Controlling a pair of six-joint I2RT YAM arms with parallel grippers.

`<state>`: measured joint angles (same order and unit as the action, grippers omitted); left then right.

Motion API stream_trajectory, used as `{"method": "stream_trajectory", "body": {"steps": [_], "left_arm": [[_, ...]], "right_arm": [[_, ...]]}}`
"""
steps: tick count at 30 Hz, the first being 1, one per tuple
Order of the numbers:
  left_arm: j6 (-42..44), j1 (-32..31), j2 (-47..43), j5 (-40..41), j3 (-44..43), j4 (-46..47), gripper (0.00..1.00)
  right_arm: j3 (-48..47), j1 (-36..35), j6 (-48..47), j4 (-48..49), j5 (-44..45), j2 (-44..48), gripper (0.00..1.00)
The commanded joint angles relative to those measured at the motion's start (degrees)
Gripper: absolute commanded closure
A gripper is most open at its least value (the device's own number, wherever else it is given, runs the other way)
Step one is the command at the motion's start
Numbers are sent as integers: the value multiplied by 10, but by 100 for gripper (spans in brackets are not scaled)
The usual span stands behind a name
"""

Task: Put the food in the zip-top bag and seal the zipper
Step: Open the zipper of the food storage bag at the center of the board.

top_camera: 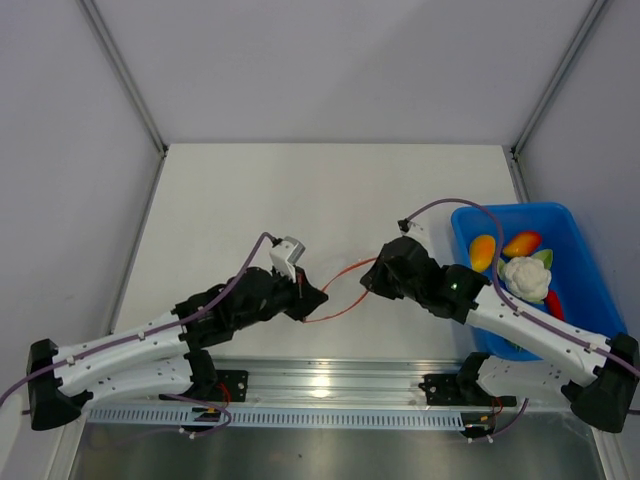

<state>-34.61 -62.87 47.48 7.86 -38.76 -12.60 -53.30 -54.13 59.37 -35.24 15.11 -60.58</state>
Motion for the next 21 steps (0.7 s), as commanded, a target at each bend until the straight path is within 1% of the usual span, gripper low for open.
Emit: {"method": "stream_trajectory", "body": {"steps": [1, 2, 3, 4, 5, 6, 7, 9, 10, 13, 16, 21], "left_arm": [[-13, -5, 2, -16, 18, 50, 93], [-18, -5, 3, -19, 20, 53, 91], [-20, -6, 5, -20, 22, 53, 90], [-20, -6, 2, -19, 25, 52, 86], [-24, -7, 0, -15, 31, 52, 83], [-27, -7, -5, -13, 34, 50, 79], [-29, -8, -15, -9, 42, 50, 68], [-33, -9, -27, -1, 48, 36, 60], [-33, -10, -38, 3, 48, 25, 52], [-23, -11, -65, 26, 43, -14, 42], [-11, -11, -80, 45, 31, -44, 38], [2, -11, -62, 30, -10, -66, 33]], "right_arm": [[-21, 13, -50, 39, -6, -19, 81], [-22, 16, -57, 44, -12, -24, 87], [-25, 16, -64, 44, -19, -36, 90], [-31, 21, -87, 46, -31, -42, 94], [-35, 22, -101, 51, -61, -50, 100], [-39, 23, -112, 50, -72, -64, 100], [-43, 24, -123, 50, -80, -69, 100], [-50, 23, -150, 53, -105, -81, 100], [-51, 22, -153, 56, -111, -88, 100], [-51, 21, -161, 68, -134, -92, 100], [-56, 19, -163, 66, -155, -92, 100], [-76, 11, -168, 53, -180, -93, 100]]}}
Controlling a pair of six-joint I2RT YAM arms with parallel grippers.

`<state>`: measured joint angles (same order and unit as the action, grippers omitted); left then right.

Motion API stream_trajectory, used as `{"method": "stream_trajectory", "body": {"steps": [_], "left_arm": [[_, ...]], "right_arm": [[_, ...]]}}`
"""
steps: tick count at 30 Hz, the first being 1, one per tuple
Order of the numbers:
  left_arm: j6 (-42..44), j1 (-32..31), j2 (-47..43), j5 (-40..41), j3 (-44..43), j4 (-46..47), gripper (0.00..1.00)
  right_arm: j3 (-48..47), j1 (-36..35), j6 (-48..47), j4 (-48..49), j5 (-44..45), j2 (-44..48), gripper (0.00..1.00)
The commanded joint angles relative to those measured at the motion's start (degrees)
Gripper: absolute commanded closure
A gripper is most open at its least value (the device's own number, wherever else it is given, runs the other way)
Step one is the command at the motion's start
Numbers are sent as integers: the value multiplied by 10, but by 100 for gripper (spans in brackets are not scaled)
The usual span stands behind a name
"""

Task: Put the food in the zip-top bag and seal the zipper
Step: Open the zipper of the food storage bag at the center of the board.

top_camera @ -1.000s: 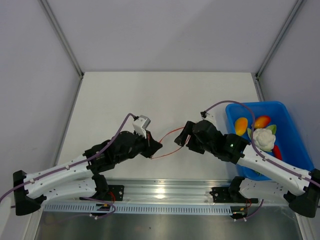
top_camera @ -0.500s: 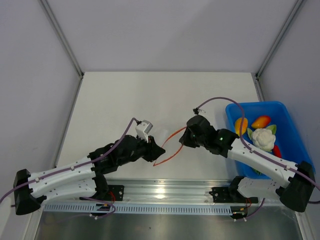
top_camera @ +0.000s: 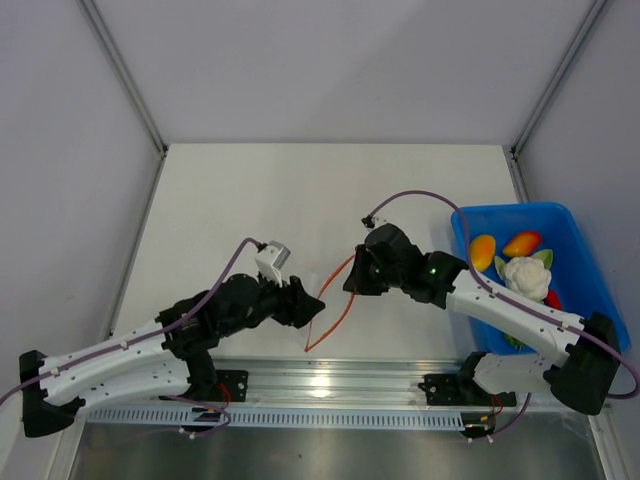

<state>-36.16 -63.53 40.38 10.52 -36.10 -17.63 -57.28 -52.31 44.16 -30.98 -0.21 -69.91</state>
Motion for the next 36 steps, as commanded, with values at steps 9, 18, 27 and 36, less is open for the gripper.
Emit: {"method": "stream_trajectory", "body": {"steps": [9, 18, 27, 36], "left_arm": [[-12, -29, 109, 20, -123, -60, 29], [4, -31, 226, 35, -192, -79, 82], [36, 11, 282, 35, -301, -173, 99], [43, 27, 305, -1, -314, -156, 99]], "right_arm": [[-55, -15, -40, -18, -57, -2, 100], [-38, 34, -133, -47, -79, 0, 100], [-2, 67, -197, -72, -2, -2, 100], [41, 73, -208, -69, 51, 11, 100]]}}
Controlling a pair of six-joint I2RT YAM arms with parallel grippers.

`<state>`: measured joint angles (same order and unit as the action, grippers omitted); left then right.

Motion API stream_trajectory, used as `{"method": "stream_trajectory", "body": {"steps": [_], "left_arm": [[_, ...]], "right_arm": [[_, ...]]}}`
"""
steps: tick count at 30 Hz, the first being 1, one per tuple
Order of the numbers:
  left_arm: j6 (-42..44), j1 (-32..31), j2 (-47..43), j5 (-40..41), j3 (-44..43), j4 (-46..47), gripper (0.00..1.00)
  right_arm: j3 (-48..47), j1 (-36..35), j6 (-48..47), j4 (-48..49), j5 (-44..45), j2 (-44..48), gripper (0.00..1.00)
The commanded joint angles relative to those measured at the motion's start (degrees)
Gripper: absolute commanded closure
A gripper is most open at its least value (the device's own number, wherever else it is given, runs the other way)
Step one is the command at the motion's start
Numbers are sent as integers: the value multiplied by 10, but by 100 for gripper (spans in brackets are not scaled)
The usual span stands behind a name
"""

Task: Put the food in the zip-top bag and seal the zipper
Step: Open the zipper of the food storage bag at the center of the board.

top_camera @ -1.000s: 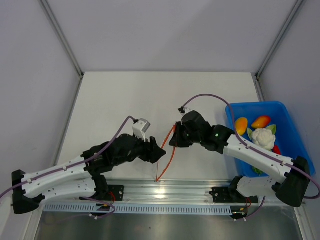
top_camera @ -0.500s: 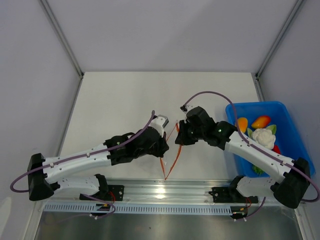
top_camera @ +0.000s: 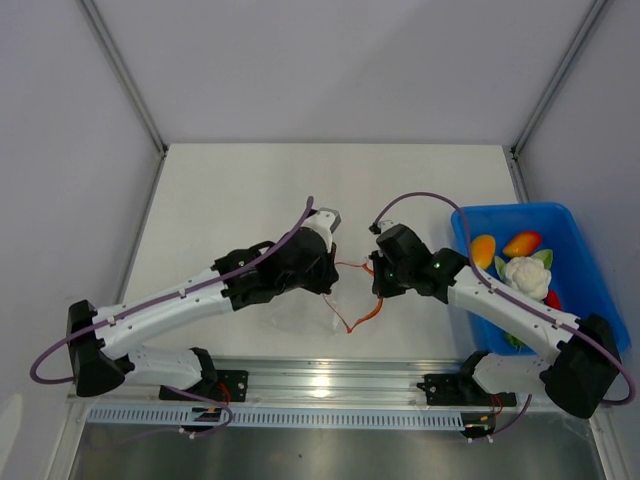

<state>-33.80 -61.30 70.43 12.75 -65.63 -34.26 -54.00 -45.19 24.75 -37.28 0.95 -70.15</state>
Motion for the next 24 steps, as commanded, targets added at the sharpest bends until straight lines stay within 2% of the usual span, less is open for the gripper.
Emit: {"method": "stream_trajectory", "body": {"steps": [1, 8, 12, 15, 16, 20, 24], "left_arm": [[21, 5, 5, -26, -19, 10, 99], [23, 6, -13, -47, 26, 44, 99], [17, 7, -15, -47, 59, 67, 99], [17, 13, -7, -35, 66, 75, 99], [20, 14, -6, -34, 66, 82, 99], [19, 26, 0, -21, 73, 107, 99], [29, 33, 29, -31, 47, 111, 99]], "right_arm": [[13, 2, -13, -4, 43, 13, 100], [27, 2, 4, -7, 46, 27, 98], [30, -5, 6, 4, 39, 55, 91], [17, -9, 12, -12, 48, 67, 66], [6, -9, 13, -20, 55, 66, 53], [-36, -10, 13, -81, 96, 49, 37], [-80, -12, 36, -134, 140, 62, 1]]}}
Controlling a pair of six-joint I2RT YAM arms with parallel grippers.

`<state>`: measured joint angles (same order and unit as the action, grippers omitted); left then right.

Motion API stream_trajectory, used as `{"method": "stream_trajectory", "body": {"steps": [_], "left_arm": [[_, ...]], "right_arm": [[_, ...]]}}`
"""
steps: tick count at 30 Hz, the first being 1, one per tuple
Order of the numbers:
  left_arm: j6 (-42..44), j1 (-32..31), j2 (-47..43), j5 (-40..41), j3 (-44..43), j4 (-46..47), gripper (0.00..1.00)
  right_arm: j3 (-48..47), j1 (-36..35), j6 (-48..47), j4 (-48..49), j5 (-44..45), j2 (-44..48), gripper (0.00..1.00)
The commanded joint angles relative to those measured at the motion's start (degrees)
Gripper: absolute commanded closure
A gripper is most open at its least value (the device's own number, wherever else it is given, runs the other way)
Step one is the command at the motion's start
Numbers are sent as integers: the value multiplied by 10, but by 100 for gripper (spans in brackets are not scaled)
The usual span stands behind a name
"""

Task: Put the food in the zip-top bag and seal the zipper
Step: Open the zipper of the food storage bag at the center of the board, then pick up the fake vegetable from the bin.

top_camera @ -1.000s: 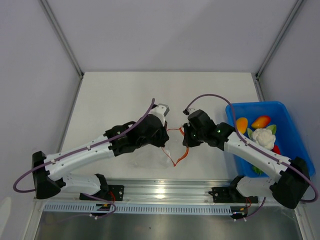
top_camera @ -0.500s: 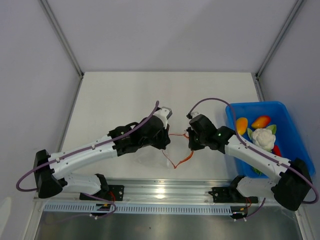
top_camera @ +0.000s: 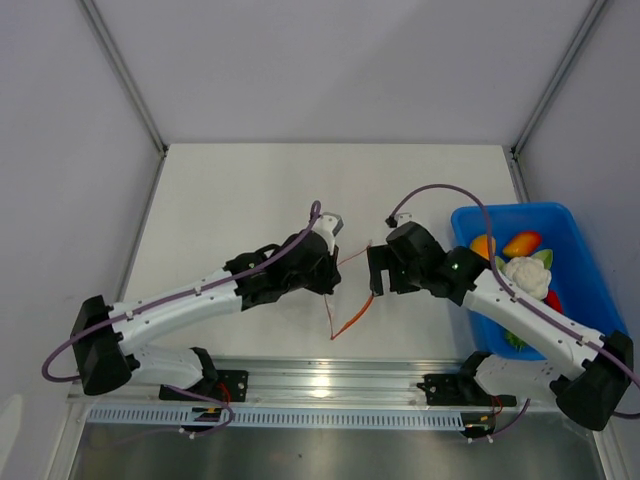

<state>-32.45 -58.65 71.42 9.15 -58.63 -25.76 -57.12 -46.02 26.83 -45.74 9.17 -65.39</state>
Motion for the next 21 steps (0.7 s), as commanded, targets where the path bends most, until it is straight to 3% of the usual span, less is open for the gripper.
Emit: {"method": "stream_trajectory", "body": {"steps": [1, 3, 8, 12, 21], "left_arm": [[19, 6, 32, 4, -32, 26, 99], [25, 7, 42, 1, -50, 26, 99], [31, 17, 58, -16, -61, 25, 99], [30, 27, 63, -47, -54, 31, 99], [21, 42, 16, -84, -17, 33, 100]], "right_arm": [[-54, -5, 26, -56, 74, 22, 1], [-65, 4, 67, -62, 97, 53, 1], [-97, 143, 68, -75, 1, 81, 0], [-130, 229, 53, -97, 23, 85, 1], [-114, 553, 45, -103, 15, 13, 1]]}}
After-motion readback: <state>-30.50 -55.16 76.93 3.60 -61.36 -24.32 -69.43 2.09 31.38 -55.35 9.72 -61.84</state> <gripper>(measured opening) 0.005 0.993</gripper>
